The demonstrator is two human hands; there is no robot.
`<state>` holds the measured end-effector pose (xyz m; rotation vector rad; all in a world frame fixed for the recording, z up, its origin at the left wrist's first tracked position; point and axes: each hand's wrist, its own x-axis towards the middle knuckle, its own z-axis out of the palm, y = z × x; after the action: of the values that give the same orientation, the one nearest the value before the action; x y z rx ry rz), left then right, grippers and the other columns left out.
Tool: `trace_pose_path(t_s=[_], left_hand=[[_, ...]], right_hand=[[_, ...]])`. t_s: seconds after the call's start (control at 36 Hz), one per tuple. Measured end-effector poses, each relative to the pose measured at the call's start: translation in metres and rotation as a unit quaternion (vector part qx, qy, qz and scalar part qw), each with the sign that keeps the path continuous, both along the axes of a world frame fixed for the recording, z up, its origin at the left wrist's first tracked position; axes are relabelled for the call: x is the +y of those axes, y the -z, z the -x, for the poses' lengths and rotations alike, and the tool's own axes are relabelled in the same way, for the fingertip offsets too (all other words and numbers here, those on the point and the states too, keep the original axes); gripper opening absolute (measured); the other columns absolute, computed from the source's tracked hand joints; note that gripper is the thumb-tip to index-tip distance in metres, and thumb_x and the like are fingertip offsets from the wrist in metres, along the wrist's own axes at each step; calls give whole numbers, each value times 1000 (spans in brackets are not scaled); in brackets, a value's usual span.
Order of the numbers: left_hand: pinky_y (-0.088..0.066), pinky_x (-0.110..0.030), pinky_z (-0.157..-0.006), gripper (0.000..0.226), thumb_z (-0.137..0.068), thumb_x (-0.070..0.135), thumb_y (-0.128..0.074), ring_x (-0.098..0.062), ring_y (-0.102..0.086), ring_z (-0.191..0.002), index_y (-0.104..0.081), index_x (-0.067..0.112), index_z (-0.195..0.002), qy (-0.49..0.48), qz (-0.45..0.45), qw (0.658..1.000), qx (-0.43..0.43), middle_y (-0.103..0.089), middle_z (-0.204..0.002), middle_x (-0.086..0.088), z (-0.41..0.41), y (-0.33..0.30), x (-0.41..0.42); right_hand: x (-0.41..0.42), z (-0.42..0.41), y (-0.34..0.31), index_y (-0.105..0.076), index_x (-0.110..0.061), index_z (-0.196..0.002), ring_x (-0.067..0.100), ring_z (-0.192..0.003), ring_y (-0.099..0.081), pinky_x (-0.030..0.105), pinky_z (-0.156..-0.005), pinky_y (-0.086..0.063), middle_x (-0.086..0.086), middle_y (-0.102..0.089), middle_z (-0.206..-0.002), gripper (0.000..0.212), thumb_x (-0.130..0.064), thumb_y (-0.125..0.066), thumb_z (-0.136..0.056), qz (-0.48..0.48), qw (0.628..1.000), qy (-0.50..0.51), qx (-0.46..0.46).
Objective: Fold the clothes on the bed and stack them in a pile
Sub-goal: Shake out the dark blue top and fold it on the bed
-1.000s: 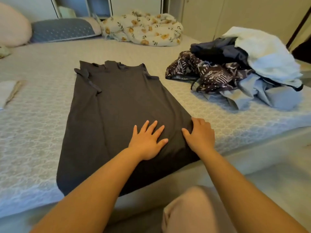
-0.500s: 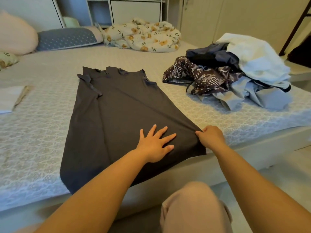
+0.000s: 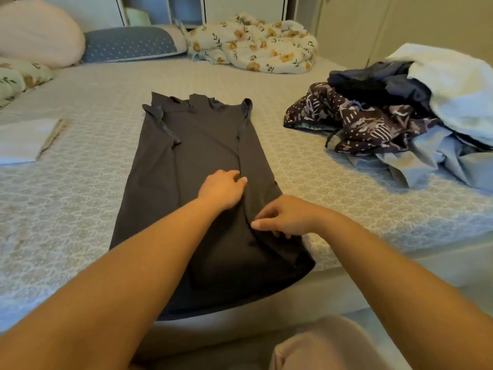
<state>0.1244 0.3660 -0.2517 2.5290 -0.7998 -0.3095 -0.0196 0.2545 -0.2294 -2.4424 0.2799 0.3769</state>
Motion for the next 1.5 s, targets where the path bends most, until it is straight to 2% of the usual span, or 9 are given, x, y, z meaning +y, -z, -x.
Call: trace_pose_path(t_s=[0.06, 0.19, 0.36, 0.83, 1.06, 1.17, 1.25, 1.39, 1.5], left_hand=[[-32, -46, -109, 55, -98, 52, -32, -31, -32, -136, -33, 27, -147, -4, -56, 998, -36, -33, -152, -5, -17, 6, -1], [-5, -55, -115, 61, -96, 62, -21, -24, -9, -146, -20, 35, -150, 21, -135, 988, -70, -15, -159, 3, -61, 30, -14], [6, -54, -114, 53, -98, 57, -14, -17, 0, -147, -10, 45, -149, 70, -123, 984, -112, -6, -160, 11, -126, 46, -36], [3, -57, -114, 58, -95, 64, -16, -15, 0, -147, -11, 44, -149, 82, -112, 982, -129, -7, -159, 17, -292, 46, -120], [10, -62, -110, 61, -92, 68, -13, -16, 5, -147, -6, 46, -149, 103, -110, 981, -122, -1, -158, 20, -314, 51, -137], [10, -60, -111, 52, -98, 56, -7, -16, -2, -147, -20, 47, -147, 92, -28, 993, -74, -13, -158, 17, -314, 48, -137], [-2, -52, -117, 58, -99, 50, -3, -20, -27, -142, -42, 39, -140, 39, 92, 995, -16, -39, -150, 5, -316, 42, -134], [-33, -47, -108, 58, -101, 49, -12, -26, -49, -124, -44, 23, -141, -61, 277, 956, 76, -60, -128, -2, -318, 34, -127], [-34, -39, -102, 56, -99, 54, -18, -22, -48, -124, -47, 25, -137, -92, 318, 937, 109, -62, -126, 0, -320, 34, -124]], right_hand=[[-6, -20, 1, -69, -24, -82, 4, -52, -58, 20, -58, -43, -6, -64, -66, 37, -54, -50, -91, 1, 998, 47, -43], [-39, -75, 26, -67, -20, -96, 18, -88, -60, 33, -78, -47, -3, -64, -90, 25, -39, -50, -95, 47, 968, 215, -123], [-71, -143, 59, -50, -37, -73, 1, -66, -45, 23, -53, -30, -18, -48, -74, 19, -40, -53, -92, 109, 947, 236, -190], [-170, -340, 60, -52, -28, -126, 19, -105, -58, 31, -75, -37, -7, -61, -116, 61, -68, -48, -81, 42, 919, 320, -226], [-177, -382, 53, -62, -14, -69, 16, -54, -45, 25, -46, -24, -1, -51, -59, 21, -28, -54, -82, 190, 880, 328, -285], [-172, -392, 30, -61, -14, -63, 23, -53, -44, 24, -46, -22, 2, -50, -58, 29, -34, -55, -84, 268, 843, 341, -318], [-166, -409, 13, -58, -12, -67, 22, -57, -48, 27, -46, -27, 4, -53, -65, 29, -35, -57, -85, 124, 887, 348, -276], [-148, -422, 20, -57, -8, -124, 24, -92, -52, 34, -75, -40, 9, -57, -122, 61, -58, -45, -91, -11, 953, 262, -155], [-147, -410, 25, -57, -27, -130, 13, -117, -50, 28, -94, -35, -3, -53, -136, 42, -44, -31, -101, -89, 965, 135, -205]])
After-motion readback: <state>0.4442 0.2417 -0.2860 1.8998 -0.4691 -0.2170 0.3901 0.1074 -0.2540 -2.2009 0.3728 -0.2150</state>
